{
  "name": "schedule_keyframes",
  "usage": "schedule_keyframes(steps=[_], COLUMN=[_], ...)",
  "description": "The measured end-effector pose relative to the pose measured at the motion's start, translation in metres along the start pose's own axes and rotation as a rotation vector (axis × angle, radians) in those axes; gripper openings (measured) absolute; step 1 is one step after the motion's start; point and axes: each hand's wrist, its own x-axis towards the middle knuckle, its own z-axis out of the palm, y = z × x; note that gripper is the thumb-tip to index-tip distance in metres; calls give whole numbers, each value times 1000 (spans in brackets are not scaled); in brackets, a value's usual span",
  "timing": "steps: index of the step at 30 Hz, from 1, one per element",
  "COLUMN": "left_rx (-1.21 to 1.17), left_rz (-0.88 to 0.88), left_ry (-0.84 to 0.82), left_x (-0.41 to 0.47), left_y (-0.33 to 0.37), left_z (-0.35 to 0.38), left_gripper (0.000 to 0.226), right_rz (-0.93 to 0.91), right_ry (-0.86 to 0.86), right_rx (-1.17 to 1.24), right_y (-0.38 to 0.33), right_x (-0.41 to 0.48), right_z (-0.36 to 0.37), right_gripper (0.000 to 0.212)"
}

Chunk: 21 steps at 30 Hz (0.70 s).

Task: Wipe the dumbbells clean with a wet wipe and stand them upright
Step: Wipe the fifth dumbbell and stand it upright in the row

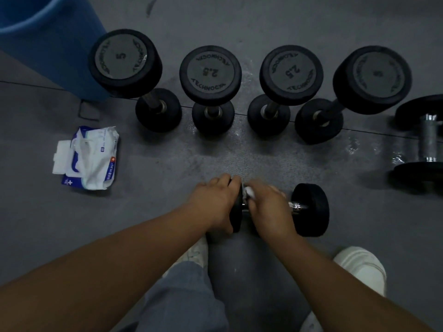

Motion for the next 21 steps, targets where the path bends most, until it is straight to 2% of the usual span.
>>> schedule_keyframes(steps=[2,6,8,10,13,16,19,21], left_rx=[-9,4,3,-3,-27,-24,0,-3], left_rz=[1,-2,1,7,1,9,11,9], left_ry=[3,-2,1,3,-1,19,14,3], left_x=[0,1,1,1,0,1,3,3], left_y=[0,0,0,0,2,1,-2,-2], left_z=[0,2,1,1,4,4,2,2], left_gripper=[111,115,116,115,116,110,110,111], right_rz=[-21,-127,-83,-132,-261,-241,-295,-188], right_ry=[26,-53,-90,-199,-399,-309,-153,-178], right_rx=[-87,-269,-282,-249,-332,-491,-716,-836], right_y=[-1,15,13,3,12,40,36,31], right_x=[-11,-18,-6,2,-6,-4,-4,-17], right_z=[6,2,-5,-12,-44,-85,-82,-68], right_gripper=[17,24,28,24,20,36,28,35])
